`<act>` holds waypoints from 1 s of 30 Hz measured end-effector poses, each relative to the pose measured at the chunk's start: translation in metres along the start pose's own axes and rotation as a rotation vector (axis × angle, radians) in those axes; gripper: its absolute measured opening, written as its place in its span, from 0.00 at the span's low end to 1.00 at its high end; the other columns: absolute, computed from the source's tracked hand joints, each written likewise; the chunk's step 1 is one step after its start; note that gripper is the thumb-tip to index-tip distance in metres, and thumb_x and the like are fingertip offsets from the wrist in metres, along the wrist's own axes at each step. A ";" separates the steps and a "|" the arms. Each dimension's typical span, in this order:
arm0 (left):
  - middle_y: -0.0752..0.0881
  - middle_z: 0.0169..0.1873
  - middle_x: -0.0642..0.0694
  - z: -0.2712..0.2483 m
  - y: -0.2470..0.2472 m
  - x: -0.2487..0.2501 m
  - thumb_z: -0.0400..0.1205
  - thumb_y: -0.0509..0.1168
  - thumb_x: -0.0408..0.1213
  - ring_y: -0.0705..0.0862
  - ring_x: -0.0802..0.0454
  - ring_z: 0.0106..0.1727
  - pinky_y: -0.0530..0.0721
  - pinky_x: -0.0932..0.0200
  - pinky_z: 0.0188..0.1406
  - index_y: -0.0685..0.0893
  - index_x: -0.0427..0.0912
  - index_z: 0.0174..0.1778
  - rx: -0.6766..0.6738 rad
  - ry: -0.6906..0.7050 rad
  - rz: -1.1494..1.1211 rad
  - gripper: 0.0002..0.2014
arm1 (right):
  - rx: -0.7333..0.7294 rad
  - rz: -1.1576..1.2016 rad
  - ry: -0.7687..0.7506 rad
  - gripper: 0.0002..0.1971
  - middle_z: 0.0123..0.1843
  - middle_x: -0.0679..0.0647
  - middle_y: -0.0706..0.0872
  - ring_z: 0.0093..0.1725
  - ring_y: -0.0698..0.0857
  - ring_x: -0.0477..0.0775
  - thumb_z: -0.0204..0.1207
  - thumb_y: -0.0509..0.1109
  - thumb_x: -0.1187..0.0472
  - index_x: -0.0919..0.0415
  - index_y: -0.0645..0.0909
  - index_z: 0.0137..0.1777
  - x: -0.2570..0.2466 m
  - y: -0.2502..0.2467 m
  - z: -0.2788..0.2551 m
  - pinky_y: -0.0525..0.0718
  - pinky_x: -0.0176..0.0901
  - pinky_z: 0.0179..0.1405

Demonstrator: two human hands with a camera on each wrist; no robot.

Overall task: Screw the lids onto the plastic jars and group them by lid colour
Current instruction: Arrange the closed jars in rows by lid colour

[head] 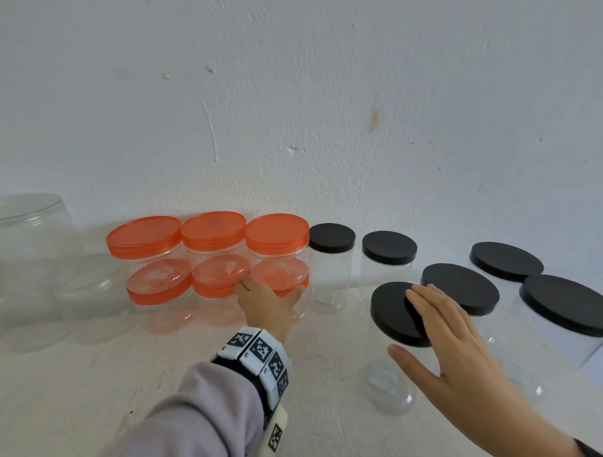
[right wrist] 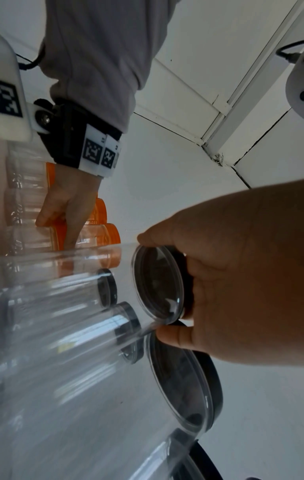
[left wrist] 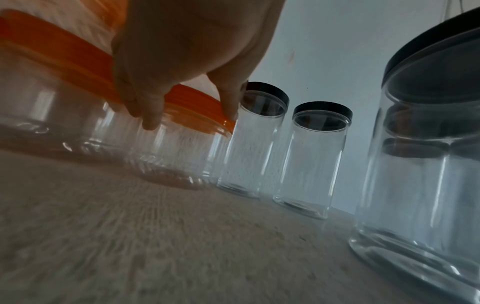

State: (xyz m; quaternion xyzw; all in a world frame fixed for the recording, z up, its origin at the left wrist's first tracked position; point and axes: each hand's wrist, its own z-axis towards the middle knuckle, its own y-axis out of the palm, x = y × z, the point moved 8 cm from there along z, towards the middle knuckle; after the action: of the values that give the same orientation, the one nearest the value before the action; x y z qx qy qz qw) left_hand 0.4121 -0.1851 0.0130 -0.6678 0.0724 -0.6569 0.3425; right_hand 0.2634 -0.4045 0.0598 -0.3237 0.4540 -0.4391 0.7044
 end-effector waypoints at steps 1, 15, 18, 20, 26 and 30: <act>0.64 0.74 0.33 0.001 0.002 0.000 0.70 0.79 0.47 0.65 0.38 0.75 0.66 0.48 0.73 0.57 0.28 0.77 0.007 -0.016 -0.017 0.49 | 0.015 0.008 -0.009 0.43 0.79 0.37 0.57 0.81 0.46 0.35 0.69 0.52 0.34 0.56 0.60 0.82 0.000 0.000 0.000 0.44 0.30 0.77; 0.66 0.73 0.33 0.010 0.014 0.001 0.74 0.76 0.41 0.67 0.38 0.74 0.68 0.48 0.71 0.59 0.28 0.76 0.072 -0.086 -0.074 0.42 | 0.020 0.029 -0.004 0.42 0.79 0.37 0.57 0.81 0.47 0.36 0.68 0.53 0.34 0.56 0.61 0.81 0.000 -0.001 0.000 0.44 0.29 0.76; 0.65 0.74 0.34 0.008 0.013 0.001 0.75 0.76 0.40 0.67 0.38 0.74 0.67 0.49 0.72 0.59 0.29 0.77 0.067 -0.076 -0.096 0.42 | -0.003 0.037 0.007 0.42 0.78 0.33 0.53 0.80 0.43 0.32 0.68 0.53 0.33 0.53 0.58 0.82 0.000 0.000 0.000 0.41 0.24 0.74; 0.64 0.75 0.34 0.006 0.010 0.001 0.75 0.76 0.39 0.66 0.38 0.75 0.67 0.48 0.73 0.57 0.30 0.78 0.059 -0.064 -0.120 0.43 | 0.007 0.045 0.004 0.42 0.78 0.33 0.54 0.80 0.44 0.32 0.68 0.53 0.34 0.53 0.60 0.81 0.000 -0.002 0.000 0.42 0.25 0.74; 0.69 0.62 0.41 -0.008 0.004 0.009 0.75 0.75 0.42 0.72 0.43 0.62 0.76 0.49 0.62 0.66 0.37 0.65 -0.017 0.073 -0.212 0.30 | 0.001 0.028 -0.021 0.41 0.77 0.30 0.51 0.78 0.40 0.27 0.68 0.52 0.33 0.49 0.58 0.81 -0.002 -0.003 0.001 0.40 0.22 0.73; 0.75 0.43 0.48 -0.034 0.002 0.067 0.77 0.72 0.40 0.73 0.52 0.45 0.72 0.64 0.44 0.74 0.41 0.48 -0.122 0.532 -0.194 0.13 | -0.018 0.034 -0.040 0.37 0.75 0.25 0.47 0.75 0.34 0.20 0.67 0.52 0.32 0.41 0.53 0.77 -0.004 -0.004 0.000 0.39 0.18 0.70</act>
State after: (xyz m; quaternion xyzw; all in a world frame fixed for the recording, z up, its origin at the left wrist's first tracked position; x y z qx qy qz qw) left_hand 0.3897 -0.2356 0.0641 -0.4950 0.1349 -0.8332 0.2064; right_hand 0.2613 -0.4024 0.0649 -0.3311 0.4491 -0.4164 0.7179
